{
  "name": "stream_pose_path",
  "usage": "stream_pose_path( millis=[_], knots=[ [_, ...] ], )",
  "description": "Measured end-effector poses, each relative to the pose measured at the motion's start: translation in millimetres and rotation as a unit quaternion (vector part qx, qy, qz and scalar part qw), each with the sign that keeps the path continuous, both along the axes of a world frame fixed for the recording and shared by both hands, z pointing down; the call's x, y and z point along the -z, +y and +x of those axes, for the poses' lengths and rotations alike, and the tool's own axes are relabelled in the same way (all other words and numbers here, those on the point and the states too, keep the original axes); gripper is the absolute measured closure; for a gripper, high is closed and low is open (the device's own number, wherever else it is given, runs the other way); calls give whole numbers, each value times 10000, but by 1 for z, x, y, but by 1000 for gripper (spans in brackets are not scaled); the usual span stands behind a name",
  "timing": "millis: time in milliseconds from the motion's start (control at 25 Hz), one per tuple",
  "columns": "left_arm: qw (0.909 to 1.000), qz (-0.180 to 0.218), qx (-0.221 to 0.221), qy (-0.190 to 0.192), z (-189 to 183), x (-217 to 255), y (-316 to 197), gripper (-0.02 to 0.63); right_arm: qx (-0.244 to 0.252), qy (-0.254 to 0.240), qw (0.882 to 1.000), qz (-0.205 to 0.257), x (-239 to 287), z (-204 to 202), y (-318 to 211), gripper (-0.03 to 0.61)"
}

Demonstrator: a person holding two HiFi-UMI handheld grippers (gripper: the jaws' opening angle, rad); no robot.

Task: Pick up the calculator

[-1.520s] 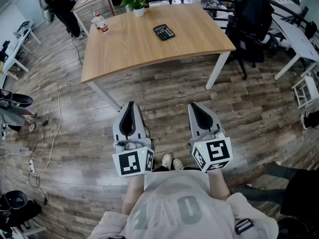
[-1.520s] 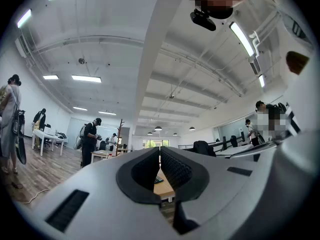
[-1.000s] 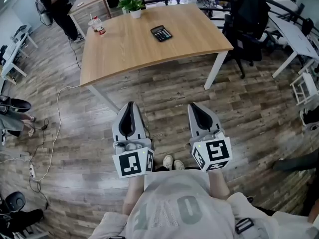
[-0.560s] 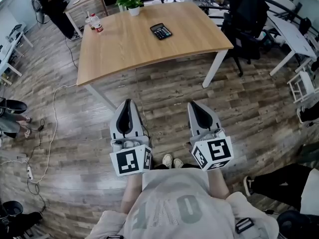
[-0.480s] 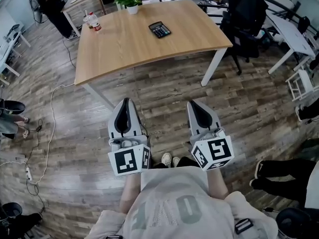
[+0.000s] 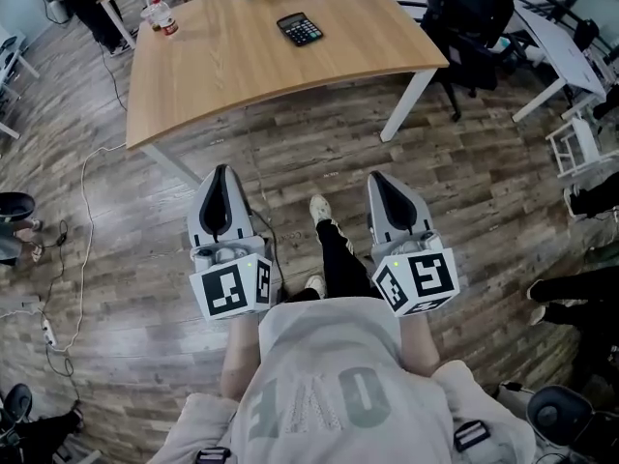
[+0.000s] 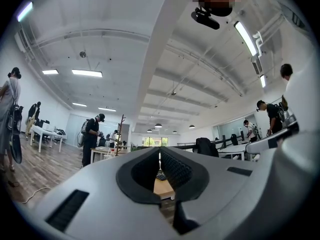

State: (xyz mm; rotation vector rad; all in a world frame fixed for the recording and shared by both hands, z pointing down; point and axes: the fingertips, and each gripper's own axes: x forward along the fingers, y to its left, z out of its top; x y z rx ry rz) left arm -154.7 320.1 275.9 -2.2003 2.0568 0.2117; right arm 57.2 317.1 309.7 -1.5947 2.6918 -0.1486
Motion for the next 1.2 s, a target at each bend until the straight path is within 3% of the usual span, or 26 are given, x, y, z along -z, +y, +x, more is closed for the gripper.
stream_pose_path(
  millis=[240, 560, 720, 920, 1200],
  knots=[
    [9998, 97, 161, 20, -6, -10, -28, 603, 111, 36, 9999, 38, -10, -3, -33, 560],
    [9997, 129, -215, 42, 16, -19, -101, 603, 132, -218, 9990, 376, -16, -3, -102, 560],
    [9990, 286, -332, -98, 26, -20, -160, 603, 134, -296, 9988, 360, -28, -9, -158, 560],
    [9984, 188, -526, -119, 36, -32, -258, 602, 209, -180, 9996, 28, -39, -9, -243, 560],
    [9998, -128, -73, -142, 21, -27, -368, 603, 734, -120, 9970, -200, -24, -25, -377, 560]
  ],
)
